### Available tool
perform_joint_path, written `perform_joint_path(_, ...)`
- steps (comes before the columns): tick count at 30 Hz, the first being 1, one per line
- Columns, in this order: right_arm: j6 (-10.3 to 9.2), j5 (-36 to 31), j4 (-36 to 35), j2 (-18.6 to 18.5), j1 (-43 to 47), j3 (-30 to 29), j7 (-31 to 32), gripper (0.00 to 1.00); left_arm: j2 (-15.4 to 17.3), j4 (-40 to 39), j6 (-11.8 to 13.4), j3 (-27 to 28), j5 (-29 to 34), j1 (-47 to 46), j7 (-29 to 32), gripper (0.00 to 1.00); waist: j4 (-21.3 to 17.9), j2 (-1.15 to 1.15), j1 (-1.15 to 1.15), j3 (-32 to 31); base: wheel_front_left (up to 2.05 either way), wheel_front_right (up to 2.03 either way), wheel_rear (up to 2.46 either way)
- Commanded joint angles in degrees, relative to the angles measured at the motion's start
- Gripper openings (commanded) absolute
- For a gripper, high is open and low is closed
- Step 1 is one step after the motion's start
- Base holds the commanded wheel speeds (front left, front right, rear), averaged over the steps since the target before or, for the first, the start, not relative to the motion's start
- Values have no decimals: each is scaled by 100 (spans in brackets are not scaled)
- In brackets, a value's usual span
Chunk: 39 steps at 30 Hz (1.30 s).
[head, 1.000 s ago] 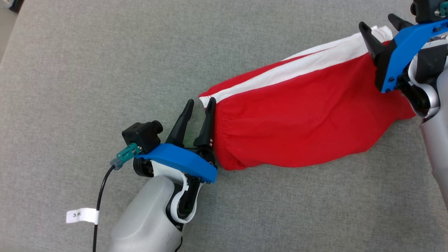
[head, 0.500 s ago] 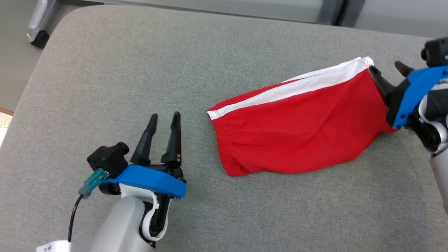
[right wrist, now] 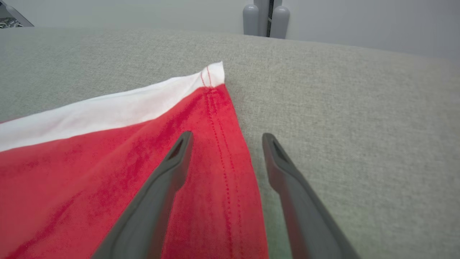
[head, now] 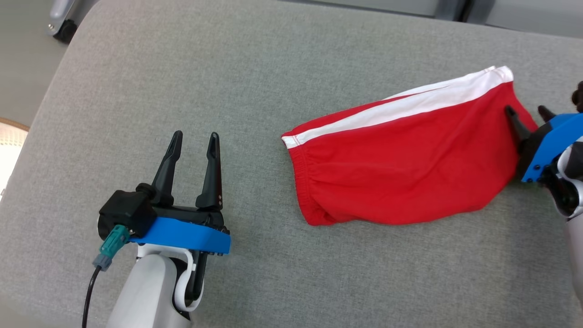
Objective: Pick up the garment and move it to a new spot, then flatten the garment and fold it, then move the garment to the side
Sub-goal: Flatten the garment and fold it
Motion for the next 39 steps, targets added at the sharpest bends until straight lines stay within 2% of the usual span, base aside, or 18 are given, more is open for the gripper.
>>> perform_joint_path(1, 1, -150, 69, 17, -76, -145, -56, 100, -10, -52, -36, 11, 41, 17, -19, 100, 78, 0, 1, 98, 0, 0, 0)
perform_joint_path(5, 2, -581, 292, 211, -188, -558, -142, 100, -42, -68, -54, -40, 84, 33, -19, 100, 176, 0, 1, 203, 0, 0, 0)
perform_joint_path(9, 2, -750, 558, 400, -185, -676, 0, 100, -59, -77, -52, -96, -6, 40, -20, 100, 242, 0, 1, 220, 0, 0, 0)
perform_joint_path(10, 2, -756, 614, 437, -156, -679, 40, 96, -60, -70, -51, -102, -55, 48, -20, 100, 250, 0, 1, 220, 0, 0, 0)
perform_joint_path(11, 2, -766, 663, 465, -149, -663, 81, 43, -63, -66, -52, -113, -105, 51, -20, 100, 255, 0, 1, 220, 0, 0, 0)
perform_joint_path(13, 3, -780, 689, 492, -137, -644, 43, 0, -65, -54, -49, -125, -156, 39, -20, 100, 249, 0, 1, 207, 0, 0, 0)
perform_joint_path(20, 1, -766, 412, 410, -73, -834, -272, 0, -66, -9, -39, -96, -201, 83, -21, 100, 79, 0, 1, 21, 0, 0, 0)
perform_joint_path(26, 1, -842, -220, 474, 386, -1180, -440, 0, -5, -3, -40, -138, -195, 208, -21, 100, -216, 0, 1, -272, 0, 0, 0)
perform_joint_path(36, 1, -1663, -1561, 428, 1422, -1788, -63, 0, 161, -57, -40, -237, -189, 493, -21, 100, -594, 0, 1, -718, 0, 0, 0)
perform_joint_path(39, 2, -1769, -1860, 553, 1568, -1807, 54, 0, 171, -51, -40, -246, -182, 513, -21, 100, -639, 0, 1, -781, 0, 0, 0)
